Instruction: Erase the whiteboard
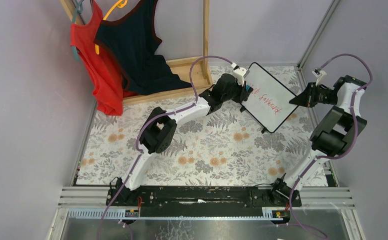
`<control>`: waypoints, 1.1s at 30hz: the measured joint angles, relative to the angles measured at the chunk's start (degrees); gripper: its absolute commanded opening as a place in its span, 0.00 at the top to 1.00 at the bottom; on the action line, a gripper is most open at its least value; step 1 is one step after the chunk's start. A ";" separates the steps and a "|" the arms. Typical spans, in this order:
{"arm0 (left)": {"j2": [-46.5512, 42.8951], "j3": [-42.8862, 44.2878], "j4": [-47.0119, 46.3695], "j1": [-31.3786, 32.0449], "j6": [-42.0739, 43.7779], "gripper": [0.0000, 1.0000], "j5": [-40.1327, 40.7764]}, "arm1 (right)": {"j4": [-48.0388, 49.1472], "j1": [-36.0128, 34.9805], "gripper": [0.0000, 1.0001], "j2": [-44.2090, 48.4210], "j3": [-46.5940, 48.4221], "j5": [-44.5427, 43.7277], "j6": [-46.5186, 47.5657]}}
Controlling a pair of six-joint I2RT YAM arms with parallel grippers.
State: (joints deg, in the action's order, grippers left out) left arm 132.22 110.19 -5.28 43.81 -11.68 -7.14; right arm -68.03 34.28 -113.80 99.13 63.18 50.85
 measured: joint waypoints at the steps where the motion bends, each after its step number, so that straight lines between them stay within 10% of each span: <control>1: 0.37 -0.15 -0.42 0.00 0.02 1.00 -0.42 | -0.11 0.00 1.00 0.00 0.00 0.00 0.13; 33: 14.19 14.58 -3.72 -2.51 5.14 1.00 4.02 | -1.90 0.00 1.00 0.00 0.00 0.07 1.79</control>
State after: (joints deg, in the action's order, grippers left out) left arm 146.41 124.77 -8.99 41.30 -6.55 -3.11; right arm -69.93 34.28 -113.80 99.13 63.24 52.64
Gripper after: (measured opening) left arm 0.080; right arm 0.103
